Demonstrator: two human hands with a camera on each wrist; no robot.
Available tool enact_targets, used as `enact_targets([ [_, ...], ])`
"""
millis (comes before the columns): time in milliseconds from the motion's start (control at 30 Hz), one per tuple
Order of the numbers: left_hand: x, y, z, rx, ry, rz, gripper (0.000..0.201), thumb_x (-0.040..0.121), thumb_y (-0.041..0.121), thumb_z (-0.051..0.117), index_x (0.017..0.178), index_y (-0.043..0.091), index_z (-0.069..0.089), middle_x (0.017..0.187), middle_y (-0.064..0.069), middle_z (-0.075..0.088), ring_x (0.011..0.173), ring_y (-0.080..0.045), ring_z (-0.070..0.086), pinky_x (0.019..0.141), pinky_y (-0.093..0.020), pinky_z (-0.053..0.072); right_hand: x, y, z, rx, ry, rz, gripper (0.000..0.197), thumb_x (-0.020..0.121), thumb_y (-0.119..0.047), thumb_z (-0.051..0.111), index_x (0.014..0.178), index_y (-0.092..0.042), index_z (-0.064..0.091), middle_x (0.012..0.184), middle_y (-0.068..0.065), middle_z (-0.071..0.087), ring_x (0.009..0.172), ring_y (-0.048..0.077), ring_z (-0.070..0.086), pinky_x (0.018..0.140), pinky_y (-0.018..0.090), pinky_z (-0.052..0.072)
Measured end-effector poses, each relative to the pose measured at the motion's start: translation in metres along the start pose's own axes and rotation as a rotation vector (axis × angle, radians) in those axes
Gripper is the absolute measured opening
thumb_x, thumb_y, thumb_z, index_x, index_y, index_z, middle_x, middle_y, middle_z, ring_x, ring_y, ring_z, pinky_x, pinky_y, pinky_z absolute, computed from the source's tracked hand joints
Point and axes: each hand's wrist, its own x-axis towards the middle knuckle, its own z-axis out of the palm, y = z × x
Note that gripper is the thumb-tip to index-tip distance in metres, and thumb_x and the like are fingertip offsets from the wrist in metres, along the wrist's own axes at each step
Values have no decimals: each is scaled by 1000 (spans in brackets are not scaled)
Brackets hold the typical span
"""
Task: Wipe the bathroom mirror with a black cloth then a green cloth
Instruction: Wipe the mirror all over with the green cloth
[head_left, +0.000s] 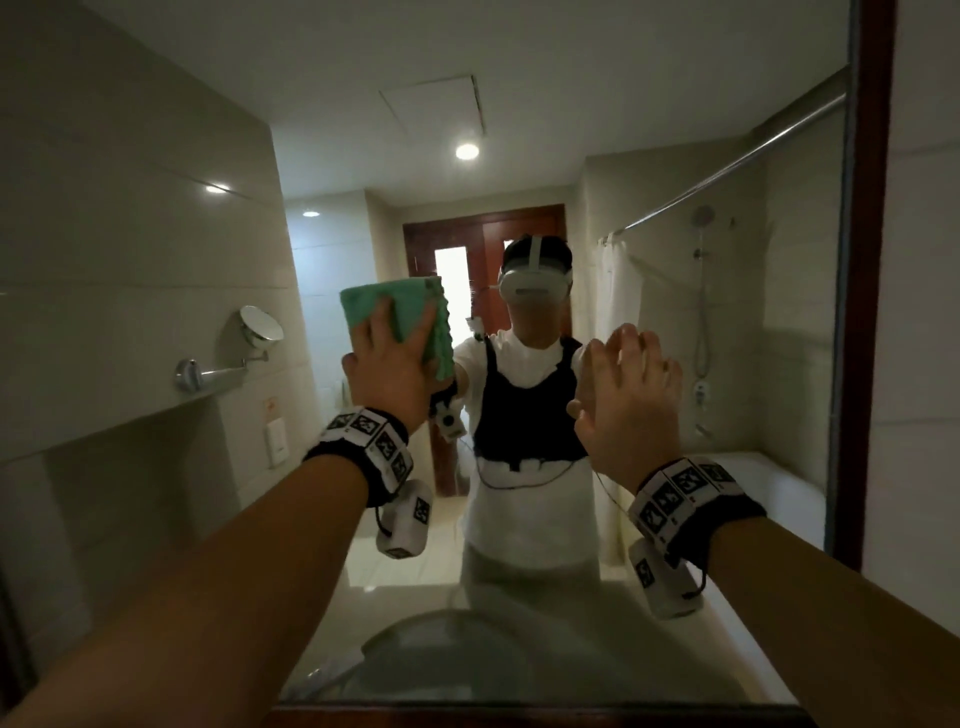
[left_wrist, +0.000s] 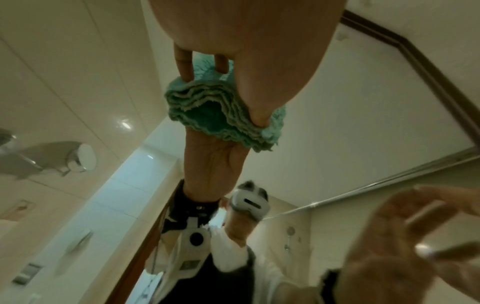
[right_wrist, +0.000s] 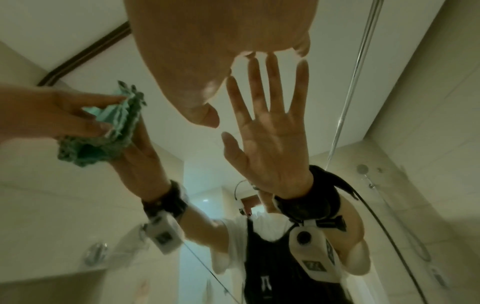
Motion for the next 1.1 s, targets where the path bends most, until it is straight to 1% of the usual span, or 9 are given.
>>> enact_targets([
  [67, -1, -1, 0, 30, -27, 87, 91, 88, 36, 67, 156, 45, 6, 162, -14, 0, 145, -41, 10, 108, -55, 33, 6, -22, -12, 18, 64, -13, 74, 83, -41, 59, 150, -19, 36, 153, 20, 31, 139, 40, 30, 106, 62, 31],
  [167, -2, -13, 5, 82, -59, 214, 102, 83, 37, 73, 155, 46, 2, 163, -12, -3, 147, -40, 6, 110, -56, 32, 16, -80, -24, 79, 46, -90, 83, 84, -41, 59, 156, -26, 22, 163, 13, 13, 148, 37, 14, 115, 63, 19],
  [300, 2, -47, 9, 53, -28, 293, 89, 90, 43, 62, 155, 47, 2, 164, -7, -3, 148, -34, 7, 111, -56, 30, 25, -159, -20, 148, -77, -6, 98, 86, -55, 60, 159, -27, 1, 166, 10, -4, 151, 38, 1, 115, 64, 17],
  [433, 10, -111, 8, 7, 28, 241, 83, 93, 43, 59, 155, 45, 3, 164, -6, -3, 148, -33, 5, 113, -55, 29, 29, -190, -6, 26, -208, 112, 111, 85, -69, 56, 156, -24, -18, 160, 15, -29, 148, 44, -18, 115, 68, 15],
  [667, 28, -219, -17, -87, 77, 113, 78, 93, 46, 57, 155, 47, 11, 163, -7, 4, 143, -32, 13, 106, -49, 31, 32, -196, 2, -37, -227, 160, 119, 78, -77, 56, 152, -29, -24, 159, 12, -32, 148, 43, -18, 115, 66, 20],
  [867, 48, -240, -33, -94, 86, 59, 80, 89, 42, 64, 154, 46, 18, 160, -10, 11, 140, -37, 18, 103, -54, 35, 30, -198, -8, -113, -235, 133, 118, 76, -81, 52, 155, -23, -14, 162, 18, -20, 149, 48, -6, 115, 64, 23],
  [933, 50, -233, -34, -98, 97, 29, 79, 89, 42, 64, 154, 46, 20, 160, -11, 12, 139, -39, 20, 103, -55, 35, 34, -198, -17, -150, -240, 94, 113, 78, -79, 53, 156, -20, -4, 162, 22, -4, 147, 50, 8, 115, 62, 27],
  [1033, 53, -213, -34, -72, 113, 47, 78, 89, 42, 63, 153, 47, 20, 159, -12, 13, 137, -39, 22, 100, -55, 35, 47, -192, -34, -106, -116, 50, 91, 80, -75, 54, 149, -26, 21, 150, 18, 33, 134, 39, 37, 105, 59, 39],
  [1100, 57, -192, -34, -54, 123, 85, 76, 90, 43, 62, 153, 46, 20, 158, -11, 15, 135, -38, 23, 97, -53, 36, 63, -189, -45, -45, -48, 55, 89, 82, -74, 53, 151, -30, 18, 153, 17, 30, 140, 37, 31, 108, 62, 35],
])
